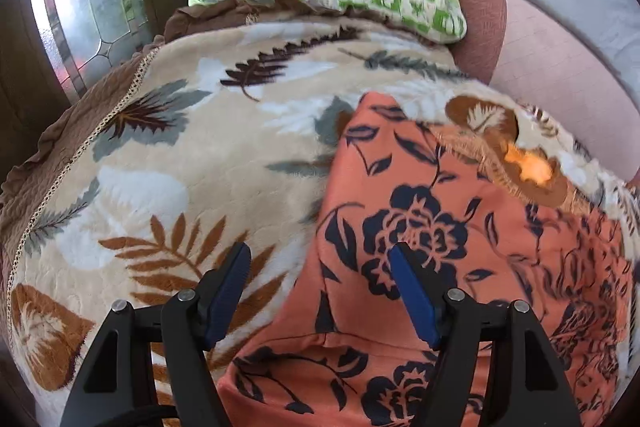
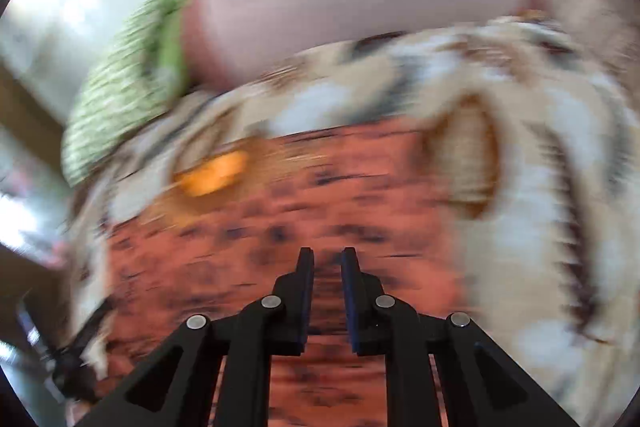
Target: Fold small clothes
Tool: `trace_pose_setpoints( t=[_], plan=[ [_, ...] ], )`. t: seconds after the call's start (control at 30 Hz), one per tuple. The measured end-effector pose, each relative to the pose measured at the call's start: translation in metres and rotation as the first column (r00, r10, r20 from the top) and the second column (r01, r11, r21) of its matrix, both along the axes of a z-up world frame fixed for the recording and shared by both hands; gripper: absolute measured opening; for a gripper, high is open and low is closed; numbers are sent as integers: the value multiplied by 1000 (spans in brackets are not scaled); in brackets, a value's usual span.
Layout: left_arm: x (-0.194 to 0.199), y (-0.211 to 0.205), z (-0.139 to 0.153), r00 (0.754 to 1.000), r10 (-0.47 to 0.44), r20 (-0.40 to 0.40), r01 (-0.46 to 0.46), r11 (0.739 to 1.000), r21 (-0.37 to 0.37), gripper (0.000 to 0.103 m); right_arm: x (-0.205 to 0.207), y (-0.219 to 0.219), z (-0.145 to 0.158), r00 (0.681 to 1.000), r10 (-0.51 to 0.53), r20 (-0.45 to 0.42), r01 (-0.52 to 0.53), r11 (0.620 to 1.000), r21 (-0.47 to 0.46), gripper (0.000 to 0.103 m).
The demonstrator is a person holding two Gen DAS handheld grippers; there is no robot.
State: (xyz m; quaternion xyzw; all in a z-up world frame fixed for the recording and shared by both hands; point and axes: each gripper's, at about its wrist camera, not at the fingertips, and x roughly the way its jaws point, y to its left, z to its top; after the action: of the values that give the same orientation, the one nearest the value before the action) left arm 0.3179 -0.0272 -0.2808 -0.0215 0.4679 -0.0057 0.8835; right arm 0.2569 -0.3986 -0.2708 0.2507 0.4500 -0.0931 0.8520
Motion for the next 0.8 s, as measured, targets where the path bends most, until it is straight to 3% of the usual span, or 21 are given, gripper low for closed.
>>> trace_pose_setpoints(
  t=[0.07,0.2,0.3,0.33,0.47,0.57,0.7,0.73,0.8],
  plan=[
    [3,3,-7,999,19,-34,-18,1000,20,73,24,32,-7,995,97,18,-98,994,49,16],
    [9,14,-12,997,53,-64,-54,998,-22,73,72,86,-42,977,211,-7,-207,964,167,16],
    [9,14,-14,997,51,-64,-51,999,-7,76,99,101,-78,975,208,-75,-192,964,185,16],
    [9,16,-14,997,51,-66,-52,999,-17,76,102,101,-79,981,189,-39,-180,969,167,16],
    [7,22,-11,997,56,-59,-57,998,-18,76,94,95,-64,991,132,-30,-127,983,136,16],
    [6,23,-10,997,53,-55,-54,998,-14,76,72,105,-43,983,184,12,-185,982,40,16],
    [5,20,-13,997,15,-70,-14,1000,4,76,37,100,-68,977,185,-107,-181,982,45,17],
    [4,21,-13,998,10,-67,-10,1000,5,77,25,98,-69,979,192,-62,-189,981,50,16],
    [1,23,-12,998,6,-66,-6,1000,2,77,9,95,-64,981,182,-63,-180,983,47,16]
  ],
)
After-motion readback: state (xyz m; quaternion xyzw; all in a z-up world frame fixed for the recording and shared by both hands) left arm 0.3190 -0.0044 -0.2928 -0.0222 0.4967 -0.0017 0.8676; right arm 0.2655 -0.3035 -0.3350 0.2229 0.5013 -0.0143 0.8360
